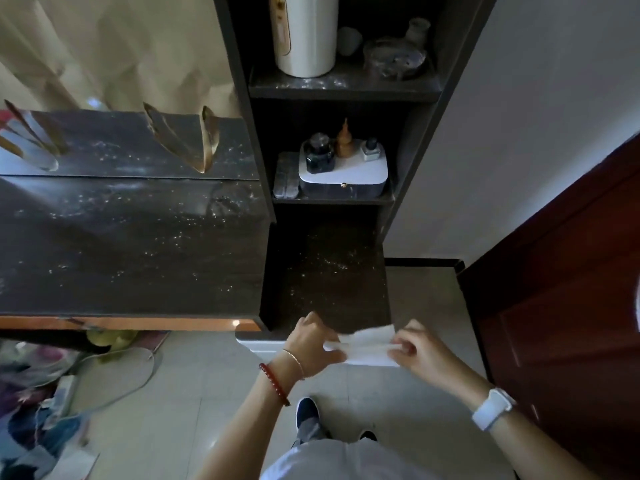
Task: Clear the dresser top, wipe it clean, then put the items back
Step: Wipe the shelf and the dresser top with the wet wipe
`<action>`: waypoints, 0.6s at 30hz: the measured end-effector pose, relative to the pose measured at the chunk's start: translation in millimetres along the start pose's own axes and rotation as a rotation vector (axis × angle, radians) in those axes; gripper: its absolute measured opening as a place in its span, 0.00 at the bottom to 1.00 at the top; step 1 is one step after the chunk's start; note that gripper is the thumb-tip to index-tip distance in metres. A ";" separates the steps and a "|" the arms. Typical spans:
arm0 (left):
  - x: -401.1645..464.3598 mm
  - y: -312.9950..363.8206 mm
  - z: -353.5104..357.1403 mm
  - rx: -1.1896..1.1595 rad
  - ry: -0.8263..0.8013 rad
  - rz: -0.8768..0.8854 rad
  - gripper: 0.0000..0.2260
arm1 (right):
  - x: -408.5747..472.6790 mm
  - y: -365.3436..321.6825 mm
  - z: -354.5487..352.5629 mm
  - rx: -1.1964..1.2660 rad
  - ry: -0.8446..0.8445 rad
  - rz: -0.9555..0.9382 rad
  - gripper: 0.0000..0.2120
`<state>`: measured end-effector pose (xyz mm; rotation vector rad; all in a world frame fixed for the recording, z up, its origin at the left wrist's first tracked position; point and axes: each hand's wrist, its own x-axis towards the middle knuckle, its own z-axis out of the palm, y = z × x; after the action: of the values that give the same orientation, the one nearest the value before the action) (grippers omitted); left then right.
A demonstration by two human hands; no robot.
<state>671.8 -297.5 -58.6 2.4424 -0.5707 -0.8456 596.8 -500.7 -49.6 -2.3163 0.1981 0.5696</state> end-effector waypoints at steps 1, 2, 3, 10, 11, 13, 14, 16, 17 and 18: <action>1.1 -6.7 -2.2 -0.059 -0.001 0.006 0.16 | 2.2 -0.8 0.7 0.054 -0.024 0.004 0.09; 2.6 -12.6 -3.3 -0.189 0.007 -0.003 0.15 | 4.6 -2.5 0.7 0.143 -0.027 0.041 0.06; 3.9 -16.9 -3.8 -0.349 0.016 -0.016 0.14 | 6.4 -5.3 0.6 0.237 -0.020 0.075 0.02; 53.0 -47.1 32.2 -0.609 0.074 -0.260 0.06 | 67.0 2.4 42.3 0.171 0.397 0.147 0.04; 63.6 -53.0 39.2 -0.614 0.078 -0.286 0.05 | 80.0 9.9 47.7 0.185 0.405 0.162 0.04; 88.1 -66.2 50.3 -0.622 0.113 -0.340 0.05 | 109.6 26.4 52.3 0.186 0.411 0.171 0.04; 101.1 -72.7 54.1 -0.625 0.146 -0.365 0.07 | 125.5 34.9 52.8 0.182 0.413 0.175 0.04; 126.3 -82.4 60.4 -0.619 0.209 -0.391 0.15 | 157.8 51.1 51.9 0.142 0.427 0.196 0.04; 136.1 -86.1 64.4 -0.565 0.249 -0.374 0.19 | 171.3 58.6 51.5 0.093 0.459 0.209 0.09; 143.0 -89.1 68.1 -0.471 0.302 -0.348 0.21 | 182.1 65.4 51.5 0.015 0.496 0.218 0.15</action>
<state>750.0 -323.0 -220.6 2.1876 0.1579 -0.6287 721.5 -508.0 -206.0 -2.3996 0.6906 0.0830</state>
